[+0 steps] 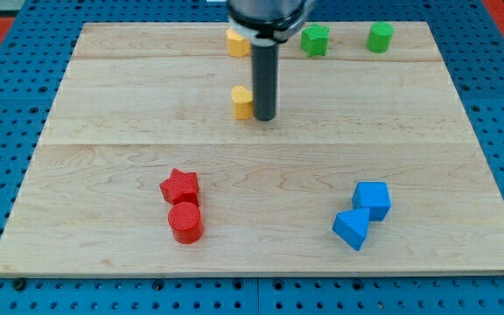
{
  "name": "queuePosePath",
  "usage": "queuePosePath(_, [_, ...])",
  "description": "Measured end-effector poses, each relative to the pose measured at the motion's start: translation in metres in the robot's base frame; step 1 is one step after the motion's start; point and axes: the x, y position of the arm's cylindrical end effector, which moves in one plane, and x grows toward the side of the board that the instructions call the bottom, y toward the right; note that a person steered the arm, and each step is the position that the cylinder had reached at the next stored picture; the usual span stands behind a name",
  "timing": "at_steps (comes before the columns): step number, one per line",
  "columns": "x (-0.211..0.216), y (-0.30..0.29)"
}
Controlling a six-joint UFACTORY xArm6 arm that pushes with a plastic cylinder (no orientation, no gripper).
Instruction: Place the heart at the left of the hexagon
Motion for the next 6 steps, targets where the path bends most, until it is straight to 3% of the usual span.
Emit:
queuePosePath(1, [-0.039,-0.013])
queuePosePath(2, [0.009,0.009])
queuePosePath(3, [0.001,-0.031])
queuePosePath(4, [-0.022,-0.122])
queuePosePath(5, [0.004,-0.113])
queuePosePath(6, [0.018,-0.166])
